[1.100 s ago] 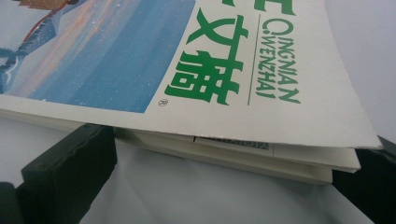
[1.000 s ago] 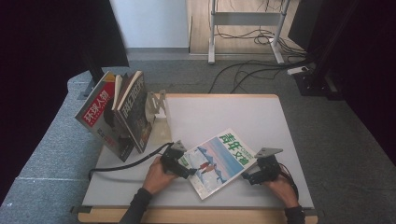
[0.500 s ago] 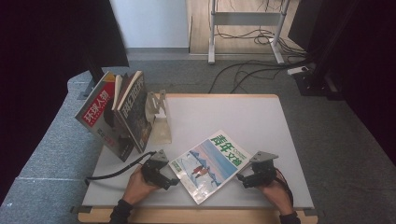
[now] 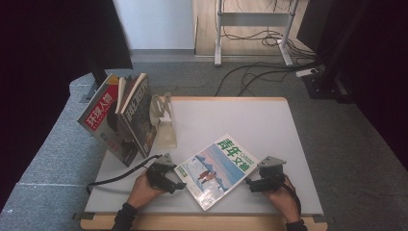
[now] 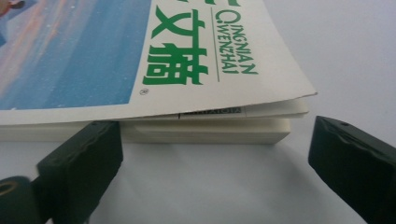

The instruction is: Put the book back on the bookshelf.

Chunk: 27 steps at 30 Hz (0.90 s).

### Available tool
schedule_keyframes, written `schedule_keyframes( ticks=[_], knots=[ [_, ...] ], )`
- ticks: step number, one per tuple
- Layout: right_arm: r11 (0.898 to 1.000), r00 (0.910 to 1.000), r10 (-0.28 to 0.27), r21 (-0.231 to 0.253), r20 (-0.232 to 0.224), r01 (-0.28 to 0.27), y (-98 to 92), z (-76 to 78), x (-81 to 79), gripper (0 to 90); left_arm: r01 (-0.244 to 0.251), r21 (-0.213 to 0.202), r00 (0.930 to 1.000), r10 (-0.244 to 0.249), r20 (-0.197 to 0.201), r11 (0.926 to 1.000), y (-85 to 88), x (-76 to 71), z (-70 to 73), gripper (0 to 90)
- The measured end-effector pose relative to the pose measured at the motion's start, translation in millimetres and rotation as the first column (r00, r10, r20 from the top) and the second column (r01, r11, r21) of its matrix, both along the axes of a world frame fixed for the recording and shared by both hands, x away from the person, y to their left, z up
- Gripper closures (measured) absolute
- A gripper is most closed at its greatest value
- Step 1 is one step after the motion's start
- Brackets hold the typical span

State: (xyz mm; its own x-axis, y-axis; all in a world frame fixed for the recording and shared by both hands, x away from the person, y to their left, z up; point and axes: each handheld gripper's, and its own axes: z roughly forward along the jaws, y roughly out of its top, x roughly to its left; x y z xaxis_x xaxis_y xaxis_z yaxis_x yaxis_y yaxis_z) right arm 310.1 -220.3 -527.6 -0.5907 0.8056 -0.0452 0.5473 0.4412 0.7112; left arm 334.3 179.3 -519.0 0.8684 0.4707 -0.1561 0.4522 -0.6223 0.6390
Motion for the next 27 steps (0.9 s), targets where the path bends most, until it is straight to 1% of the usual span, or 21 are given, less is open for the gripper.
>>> schedule_keyframes(
  ticks=[1,2,4,5,8,10,13,15,16,17,19,20,21,23,25,27],
  knots=[
    [1.000,1.0000,-0.004,-0.004,0.002,0.004,0.3,-0.1,0.9,0.8,-0.006,0.036,0.9996,0.005,0.029,0.9993,-3.5,-4.3,0.5,10.7],
    [1.000,1.0000,-0.007,-0.012,0.002,0.007,0.0,0.3,2.9,0.6,-0.007,0.049,0.9995,0.005,0.032,0.9988,-5.3,-6.7,1.0,11.2],
    [1.000,0.9998,-0.018,-0.018,0.007,0.018,-0.3,0.6,6.1,0.6,-0.005,0.052,0.9996,0.003,0.029,0.9987,-7.2,-10.5,1.4,11.5],
    [0.999,0.9996,-0.025,-0.022,0.010,0.025,-0.6,0.9,8.0,0.8,0.001,0.031,0.9999,-0.002,0.013,0.9995,-7.1,-14.1,1.7,12.5],
    [0.998,0.9990,-0.043,-0.035,0.013,0.044,-2.1,2.0,20.3,1.4,0.014,0.006,0.9998,-0.014,-0.015,0.9999,-8.1,-21.6,2.0,14.1],
    [0.998,0.9988,-0.049,-0.041,0.009,0.049,-2.8,2.8,28.7,1.4,0.029,-0.011,0.9992,-0.029,-0.027,0.9995,-8.2,-27.3,1.7,14.1],
    [0.998,0.9987,-0.051,-0.048,0.000,0.051,-3.1,4.1,45.9,1.4,0.054,-0.032,0.9978,-0.055,-0.038,0.9981,-9.1,-34.8,1.2,14.5],
    [0.997,0.9984,-0.056,-0.051,0.001,0.056,-2.1,5.0,58.4,1.4,0.066,-0.017,0.9974,-0.067,-0.026,0.9977,-12.1,-40.2,1.4,14.5],
    [0.997,0.9984,-0.057,-0.052,0.001,0.057,-1.7,5.3,61.1,1.3,0.076,0.008,0.9971,-0.076,-0.010,0.9971,-15.7,-44.4,2.1,14.4],
    [0.997,0.9983,-0.058,-0.051,0.001,0.058,-0.9,5.9,68.0,1.4,0.086,0.021,0.9963,-0.086,-0.002,0.9961,-18.4,-47.5,2.5,14.0],
    [0.997,0.9982,-0.059,-0.058,-0.003,0.059,1.5,7.1,78.0,1.8,0.093,-0.011,0.9952,-0.094,-0.030,0.9956,-18.9,-49.5,1.9,13.5],
    [0.996,0.9984,-0.056,-0.063,0.001,0.056,2.6,7.6,81.6,2.0,0.099,-0.024,0.9944,-0.100,-0.032,0.9948,-19.2,-50.9,1.3,13.9],
    [0.996,0.9984,-0.057,-0.068,0.001,0.057,4.3,8.2,85.9,2.2,0.104,-0.026,0.9940,-0.105,-0.031,0.9943,-20.2,-52.6,1.0,14.4],
    [0.996,0.9981,-0.061,-0.068,0.001,0.061,7.4,8.8,93.8,2.2,0.104,-0.051,0.9934,-0.106,-0.044,0.9933,-21.3,-54.1,-0.1,14.2],
    [0.996,0.9979,-0.065,-0.063,-0.003,0.065,9.5,8.7,100.2,2.3,0.110,-0.060,0.9929,-0.113,-0.038,0.9921,-21.5,-55.2,-0.9,14.5],
    [0.996,0.9980,-0.063,-0.064,-0.002,0.063,10.0,9.0,101.7,3.6,0.119,-0.062,0.9919,-0.122,-0.036,0.9909,-19.7,-53.4,-0.2,16.1]
  ],
)
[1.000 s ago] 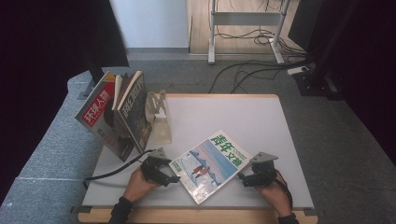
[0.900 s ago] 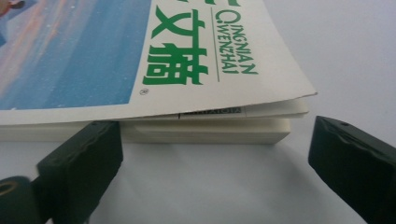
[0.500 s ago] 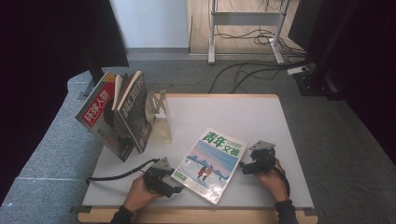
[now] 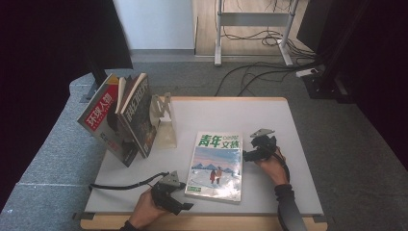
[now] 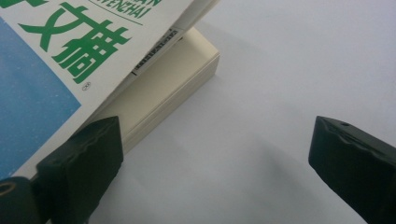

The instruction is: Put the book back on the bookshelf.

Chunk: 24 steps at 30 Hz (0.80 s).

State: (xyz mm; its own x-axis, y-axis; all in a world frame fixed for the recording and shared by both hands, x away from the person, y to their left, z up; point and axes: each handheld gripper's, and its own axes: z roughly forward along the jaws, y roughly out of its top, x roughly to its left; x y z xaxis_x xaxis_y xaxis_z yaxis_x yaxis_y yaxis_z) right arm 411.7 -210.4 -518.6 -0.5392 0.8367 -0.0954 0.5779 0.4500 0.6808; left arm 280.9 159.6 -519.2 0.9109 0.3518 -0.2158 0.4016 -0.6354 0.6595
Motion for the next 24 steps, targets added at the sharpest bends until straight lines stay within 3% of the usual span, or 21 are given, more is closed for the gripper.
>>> schedule_keyframes(
  ticks=[3,6,8,12,15,16,17,18,20,21,24],
  knots=[
    [1.000,0.9998,0.020,0.016,-0.005,-0.020,-2.9,1.4,-3.0,8.7,-0.030,0.030,0.9981,0.028,0.055,0.9991,4.6,3.7,4.3,13.9],
    [1.000,0.9999,0.014,0.019,-0.008,-0.013,-9.2,4.1,-9.5,8.7,-0.078,0.078,0.9908,0.069,0.117,0.9938,11.9,11.6,10.0,10.9],
    [1.000,0.9999,0.009,0.029,-0.007,-0.009,-13.8,8.0,-15.0,8.7,-0.114,0.077,0.9866,0.104,0.125,0.9905,19.0,20.1,11.2,10.3],
    [0.999,1.0000,0.004,0.039,-0.002,-0.004,-20.0,19.0,-28.4,8.3,-0.188,0.056,0.9782,0.181,0.101,0.9807,31.0,40.2,6.3,9.6],
    [0.997,0.9994,0.033,0.066,-0.001,-0.033,-19.7,26.3,-40.3,8.0,-0.225,0.086,0.9683,0.213,0.131,0.9705,31.9,51.7,-1.4,4.8],
    [0.996,0.9990,0.044,0.072,-0.004,-0.044,-18.3,28.1,-44.0,7.2,-0.238,0.110,0.9630,0.219,0.157,0.9651,30.7,55.2,-4.7,3.0],
    [0.995,0.9982,0.059,0.083,-0.005,-0.059,-15.7,29.8,-48.3,5.0,-0.245,0.131,0.9615,0.224,0.160,0.9605,29.2,57.8,-5.8,0.0],
    [0.993,0.9974,0.072,0.095,-0.004,-0.071,-13.3,30.7,-51.2,3.5,-0.244,0.127,0.9606,0.222,0.168,0.9613,29.1,58.6,-5.7,0.0],
    [0.990,0.9955,0.094,0.110,-0.011,-0.092,-8.0,31.6,-55.1,0.0,-0.260,0.133,0.9514,0.230,0.205,0.9565,28.1,60.0,-6.4,0.0],
    [0.988,0.9940,0.108,0.113,-0.015,-0.106,-4.4,31.6,-56.8,0.0,-0.248,0.129,0.9588,0.224,0.175,0.9602,28.6,62.9,-7.2,0.0],
    [0.983,0.9893,0.145,0.113,-0.021,-0.141,8.0,30.2,-60.6,0.0,-0.247,0.105,0.9567,0.226,0.184,0.9633,30.6,62.1,-9.5,0.0]
  ],
)
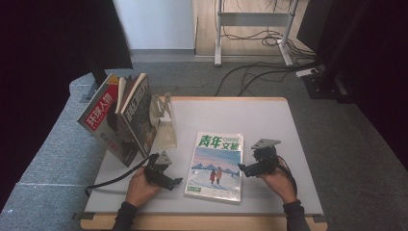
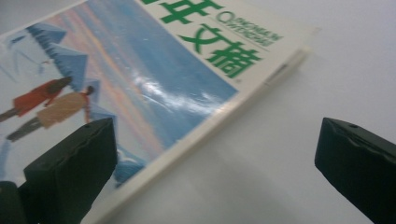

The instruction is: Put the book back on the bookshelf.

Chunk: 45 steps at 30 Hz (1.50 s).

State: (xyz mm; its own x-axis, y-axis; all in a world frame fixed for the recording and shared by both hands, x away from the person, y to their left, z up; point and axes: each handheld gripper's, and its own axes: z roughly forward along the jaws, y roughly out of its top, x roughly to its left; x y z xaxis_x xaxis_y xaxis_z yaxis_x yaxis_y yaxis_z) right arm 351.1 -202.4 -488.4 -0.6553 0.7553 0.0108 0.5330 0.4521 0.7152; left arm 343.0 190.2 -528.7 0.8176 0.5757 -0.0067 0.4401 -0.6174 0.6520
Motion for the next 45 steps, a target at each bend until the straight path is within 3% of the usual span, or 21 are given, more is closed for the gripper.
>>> schedule_keyframes(
  ticks=[8,14,16,19,22,28,33,39,43,45],
  knots=[
    [0.999,0.9983,0.038,0.011,-0.045,-0.037,27.6,-12.7,6.0,0.0,-0.001,-0.004,1.0000,0.001,0.004,1.0000,0.2,-0.6,-0.5,0.0],
    [1.000,0.9952,0.014,0.016,-0.097,-0.012,31.3,-28.9,23.2,0.0,-0.001,-0.006,1.0000,0.001,0.004,1.0000,0.3,-0.5,-0.6,0.0],
    [0.999,0.9932,0.010,0.049,-0.116,-0.005,32.3,-32.6,30.0,0.0,-0.001,-0.007,1.0000,0.001,0.004,1.0000,0.4,-0.5,-0.6,0.0],
    [0.999,0.9920,-0.006,0.053,-0.126,0.012,31.6,-33.2,37.6,0.0,-0.001,-0.006,1.0000,0.001,0.004,1.0000,0.4,-0.5,-0.6,0.0],
    [0.996,0.9847,-0.012,0.084,-0.174,0.027,27.4,-35.4,45.2,0.0,-0.001,-0.007,1.0000,0.001,0.003,1.0000,0.4,-0.5,-0.6,0.0],
    [0.998,0.9812,-0.006,0.064,-0.193,0.019,29.6,-32.9,47.1,0.8,-0.001,-0.008,1.0000,0.001,0.002,1.0000,0.6,-0.4,-0.6,0.0],
    [0.997,0.9839,-0.005,0.069,-0.179,0.017,26.8,-28.4,45.3,11.7,-0.001,-0.008,1.0000,0.001,0.002,1.0000,0.6,-0.3,-0.6,0.0],
    [0.999,0.9851,0.003,0.054,-0.172,0.006,28.0,-24.7,44.8,14.4,-0.001,-0.008,1.0000,0.001,0.002,1.0000,0.7,-0.3,-0.6,0.0],
    [0.996,0.9861,0.026,0.088,-0.164,-0.012,28.6,-18.0,42.8,19.2,-0.001,-0.008,1.0000,0.001,0.002,1.0000,0.6,-0.4,-0.6,0.0],
    [0.991,0.9824,0.058,0.126,-0.178,-0.035,30.3,-14.1,40.1,21.7,0.000,-0.007,1.0000,0.000,0.003,1.0000,0.7,-0.3,-0.5,0.0]
  ],
)
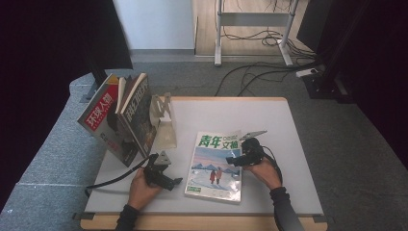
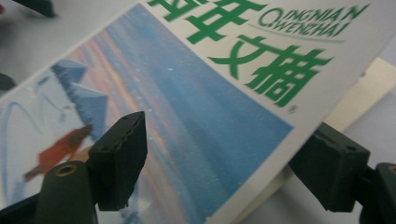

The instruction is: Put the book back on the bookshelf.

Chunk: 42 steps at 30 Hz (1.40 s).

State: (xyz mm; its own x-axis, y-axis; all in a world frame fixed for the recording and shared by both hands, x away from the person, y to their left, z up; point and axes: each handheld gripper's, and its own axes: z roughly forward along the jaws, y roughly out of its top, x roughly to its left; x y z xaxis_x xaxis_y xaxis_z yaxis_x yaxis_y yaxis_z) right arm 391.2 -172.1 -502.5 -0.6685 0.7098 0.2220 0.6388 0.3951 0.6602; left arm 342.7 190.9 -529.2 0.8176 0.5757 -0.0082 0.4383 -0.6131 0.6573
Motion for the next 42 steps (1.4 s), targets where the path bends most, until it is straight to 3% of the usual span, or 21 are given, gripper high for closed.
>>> schedule_keyframes(
  ticks=[6,11,17,19,26,29,30,31,33,36,38,40,42],
  knots=[
    [0.999,1.0000,-0.004,-0.032,-0.003,0.004,6.2,4.9,4.0,31.1,0.001,0.001,1.0000,-0.001,-0.001,1.0000,0.0,0.0,0.0,0.0],
    [0.999,0.9996,-0.026,-0.045,-0.008,0.025,15.0,4.4,17.3,50.5,0.000,0.002,1.0000,0.000,0.000,1.0000,-0.2,-0.1,-0.1,0.0],
    [0.998,0.9974,-0.063,-0.001,-0.035,0.063,14.5,16.5,25.4,73.9,-0.003,0.002,1.0000,0.003,-0.004,1.0000,-0.4,0.0,0.1,0.0],
    [0.999,0.9981,-0.052,-0.001,-0.032,0.052,16.9,21.9,24.4,79.1,-0.002,0.001,1.0000,0.002,-0.004,1.0000,-0.3,0.0,0.1,0.0],
    [1.000,0.9995,-0.023,0.004,0.021,0.023,23.2,38.2,14.6,84.4,0.015,0.008,0.9996,-0.014,-0.023,0.9999,0.7,2.1,2.1,0.3],
    [1.000,0.9987,-0.006,-0.009,0.050,0.006,26.7,45.9,10.3,84.6,0.020,0.000,0.9980,-0.020,-0.060,0.9998,2.0,5.7,5.7,0.9],
    [1.000,0.9979,0.001,-0.012,0.064,0.000,27.0,47.8,9.8,84.6,0.040,-0.007,0.9961,-0.041,-0.078,0.9992,2.2,6.6,8.0,1.4],
    [1.000,0.9972,0.007,-0.012,0.074,-0.006,27.6,50.6,8.5,84.6,0.095,-0.057,0.9892,-0.101,-0.106,0.9938,2.7,7.1,11.1,5.7],
    [1.000,0.9957,0.018,-0.012,0.091,-0.017,28.2,56.5,5.3,84.6,0.128,-0.095,0.9822,-0.139,-0.126,0.9873,-0.5,8.0,17.1,10.3],
    [0.999,0.9918,0.035,-0.013,0.123,-0.033,27.9,65.3,0.2,84.6,0.171,-0.097,0.9740,-0.183,-0.134,0.9806,-7.7,11.0,24.4,12.0],
    [0.999,0.9891,0.041,-0.012,0.141,-0.039,27.7,72.1,-4.5,84.6,0.205,-0.115,0.9640,-0.221,-0.148,0.9719,-12.7,14.5,29.1,13.6],
    [0.999,0.9860,0.051,-0.014,0.159,-0.050,27.3,77.2,-8.0,84.4,0.240,-0.108,0.9559,-0.254,-0.147,0.9648,-19.0,16.8,33.4,14.6],
    [0.998,0.9824,0.060,-0.015,0.177,-0.059,26.6,82.2,-11.7,84.2,0.271,-0.176,0.9392,-0.300,-0.167,0.9463,-20.1,20.8,34.8,16.5]
  ],
)
